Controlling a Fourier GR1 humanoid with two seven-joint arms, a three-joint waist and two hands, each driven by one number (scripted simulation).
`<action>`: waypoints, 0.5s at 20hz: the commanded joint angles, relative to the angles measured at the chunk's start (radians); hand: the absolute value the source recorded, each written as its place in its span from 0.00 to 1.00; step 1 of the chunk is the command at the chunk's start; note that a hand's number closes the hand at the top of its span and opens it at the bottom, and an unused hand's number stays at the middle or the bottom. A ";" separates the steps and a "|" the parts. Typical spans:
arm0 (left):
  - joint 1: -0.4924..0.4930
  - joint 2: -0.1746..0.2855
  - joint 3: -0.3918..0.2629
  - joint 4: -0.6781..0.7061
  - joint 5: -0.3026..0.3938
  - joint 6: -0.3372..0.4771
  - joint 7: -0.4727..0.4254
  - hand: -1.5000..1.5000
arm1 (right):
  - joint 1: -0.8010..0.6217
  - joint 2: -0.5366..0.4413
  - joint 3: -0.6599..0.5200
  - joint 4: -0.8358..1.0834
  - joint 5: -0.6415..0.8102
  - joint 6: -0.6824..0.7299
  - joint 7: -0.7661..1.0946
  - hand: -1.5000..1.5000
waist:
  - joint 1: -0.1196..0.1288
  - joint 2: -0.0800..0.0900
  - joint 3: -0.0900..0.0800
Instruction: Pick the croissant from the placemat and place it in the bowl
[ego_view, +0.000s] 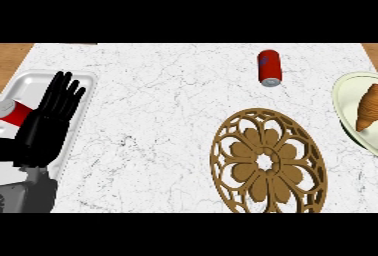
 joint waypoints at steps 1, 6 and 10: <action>0.007 0.016 0.011 0.001 0.009 -0.021 -0.005 0.50 | 0.047 -0.105 -0.052 0.043 -0.044 0.086 0.003 0.00 | -0.004 0.001 0.001; -0.002 -0.010 0.003 -0.014 0.010 0.006 0.007 0.50 | 0.149 -0.149 -0.064 0.058 -0.052 0.146 -0.058 0.00 | -0.011 0.002 0.004; -0.011 -0.005 0.004 -0.007 0.003 0.015 0.019 0.50 | 0.184 -0.196 -0.066 0.056 -0.054 0.235 -0.082 0.00 | -0.011 0.005 0.007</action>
